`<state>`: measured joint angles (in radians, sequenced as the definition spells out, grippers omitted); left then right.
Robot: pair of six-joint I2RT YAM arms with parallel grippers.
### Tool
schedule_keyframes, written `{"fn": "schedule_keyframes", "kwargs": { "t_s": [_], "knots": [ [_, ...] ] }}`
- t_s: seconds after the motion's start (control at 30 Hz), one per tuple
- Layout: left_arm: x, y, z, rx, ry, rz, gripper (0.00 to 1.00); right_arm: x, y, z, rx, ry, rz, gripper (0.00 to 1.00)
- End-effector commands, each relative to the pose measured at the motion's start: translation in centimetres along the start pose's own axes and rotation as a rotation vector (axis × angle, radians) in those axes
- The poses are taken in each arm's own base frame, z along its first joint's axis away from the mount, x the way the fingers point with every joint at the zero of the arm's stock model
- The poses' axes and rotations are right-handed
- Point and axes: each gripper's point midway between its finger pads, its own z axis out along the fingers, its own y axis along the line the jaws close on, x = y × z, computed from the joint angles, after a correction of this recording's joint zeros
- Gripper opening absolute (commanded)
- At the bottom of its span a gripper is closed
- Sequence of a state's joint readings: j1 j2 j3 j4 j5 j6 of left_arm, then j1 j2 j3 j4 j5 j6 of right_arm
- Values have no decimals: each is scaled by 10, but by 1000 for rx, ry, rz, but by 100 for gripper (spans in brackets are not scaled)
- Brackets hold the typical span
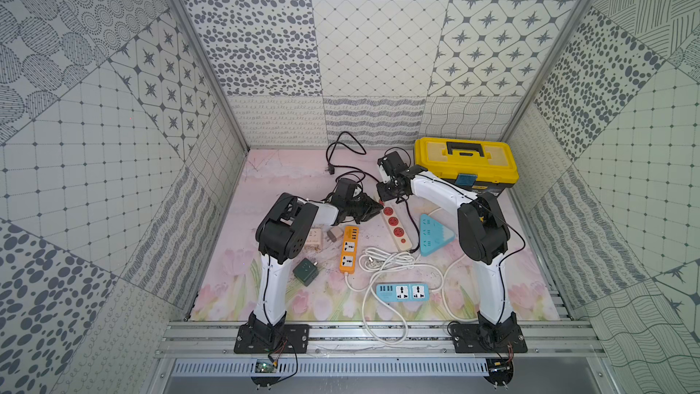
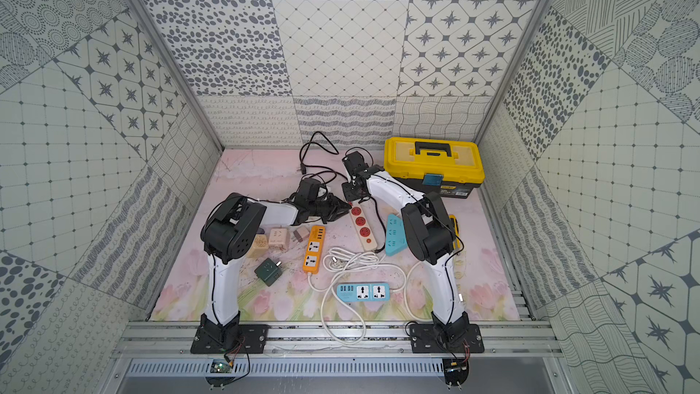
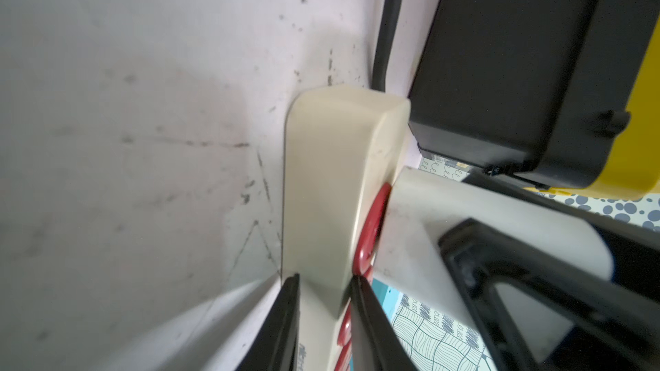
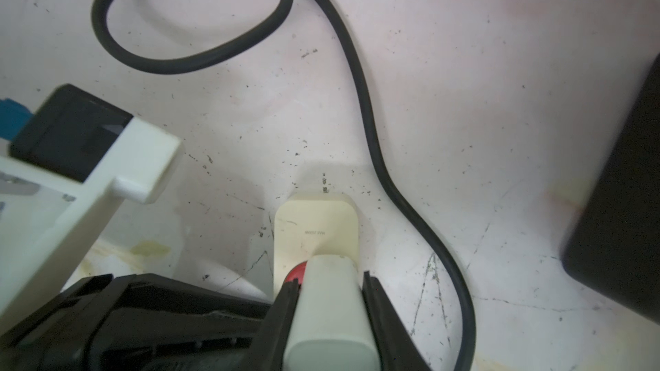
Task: Pull the plug off the socket
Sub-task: Remove the plug from the socket.
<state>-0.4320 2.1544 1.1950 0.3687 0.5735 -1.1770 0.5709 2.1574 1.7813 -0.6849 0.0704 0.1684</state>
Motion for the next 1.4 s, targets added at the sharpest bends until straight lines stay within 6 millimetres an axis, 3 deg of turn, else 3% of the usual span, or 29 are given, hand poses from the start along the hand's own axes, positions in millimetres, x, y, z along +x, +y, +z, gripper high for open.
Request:
{"fn": "schedule_keyframes", "kwargs": {
  "t_s": [0.0,0.07,0.13,0.27,0.33,0.53,0.73,0.83,1.0,1.1,1.17,1.37],
  "knots": [
    [-8,118,-15,-463,-161,-188,27,-14,15,-15,16,-16,-5,12],
    [-8,122,-17,-484,-165,-191,28,-15,9,-14,45,-5,-7,12],
    [-8,125,-19,-500,-168,-199,28,-13,15,-13,56,2,-37,12],
    [-9,129,-18,-514,-168,-204,28,-9,50,-14,55,-17,-131,12],
    [-8,130,-17,-521,-165,-206,28,-13,57,-14,38,-15,-131,12],
    [-5,134,-20,-536,-161,-207,28,-40,27,-10,-29,12,-18,12],
    [-6,135,-20,-530,-162,-213,28,-26,20,-10,-95,-36,32,12],
    [-7,134,-20,-528,-159,-212,28,-9,18,-8,-99,-70,51,12],
    [-11,130,-21,-530,-168,-206,28,2,41,-16,-65,-119,-11,12],
    [-12,130,-21,-537,-169,-207,28,-9,56,-24,-47,-124,-46,12],
    [-11,132,-22,-545,-167,-206,28,-21,55,-28,-36,-118,-45,12],
    [-9,139,-24,-563,-166,-212,27,-50,26,-28,-54,-85,23,12]
  ]
}}
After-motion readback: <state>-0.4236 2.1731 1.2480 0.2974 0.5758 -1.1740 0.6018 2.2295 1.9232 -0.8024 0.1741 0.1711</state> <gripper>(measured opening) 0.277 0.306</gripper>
